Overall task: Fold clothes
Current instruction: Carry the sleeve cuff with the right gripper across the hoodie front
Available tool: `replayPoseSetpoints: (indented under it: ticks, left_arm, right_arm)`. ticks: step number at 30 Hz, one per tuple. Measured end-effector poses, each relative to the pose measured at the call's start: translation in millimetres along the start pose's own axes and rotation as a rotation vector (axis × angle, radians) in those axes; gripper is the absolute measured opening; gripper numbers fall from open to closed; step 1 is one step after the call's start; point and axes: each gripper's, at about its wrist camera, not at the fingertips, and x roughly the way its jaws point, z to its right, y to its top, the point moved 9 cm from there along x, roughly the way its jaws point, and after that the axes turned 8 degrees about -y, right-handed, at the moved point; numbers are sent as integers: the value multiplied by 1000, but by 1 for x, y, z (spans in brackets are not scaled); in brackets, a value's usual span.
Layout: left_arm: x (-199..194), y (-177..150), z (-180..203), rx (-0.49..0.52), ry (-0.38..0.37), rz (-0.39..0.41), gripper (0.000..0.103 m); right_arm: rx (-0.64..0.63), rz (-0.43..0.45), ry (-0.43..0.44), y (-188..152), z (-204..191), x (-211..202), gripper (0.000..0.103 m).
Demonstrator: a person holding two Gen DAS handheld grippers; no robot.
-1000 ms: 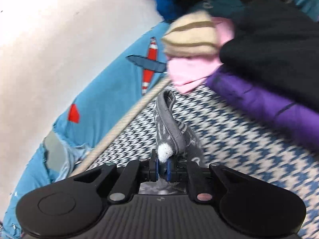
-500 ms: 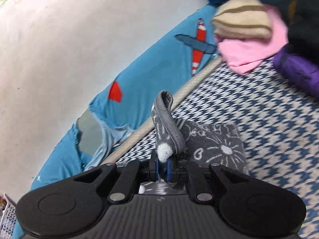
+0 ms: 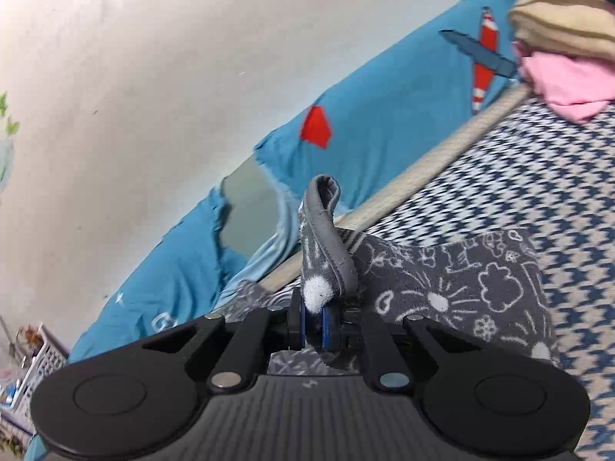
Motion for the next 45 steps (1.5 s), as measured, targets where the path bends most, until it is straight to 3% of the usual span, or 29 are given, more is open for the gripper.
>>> replayPoseSetpoints:
  ticks: [7,24,35,45]
  left_arm:
    - [0,1,0,-9,-10,-2,103]
    - [-2,0,2,17,13,11,103]
    - [2,-1,-2,22,44,6,103]
    - [3,4,-14,-20,83,22,103]
  right_arm:
    - [-71,-29,42,-13,-22,-1,9]
    - [-61,-12,-35,-9,-6,-15,9]
    - [-15,-23,0,-12,-8,-8,9]
    - [-95,-31,122,-32,-63,0,9]
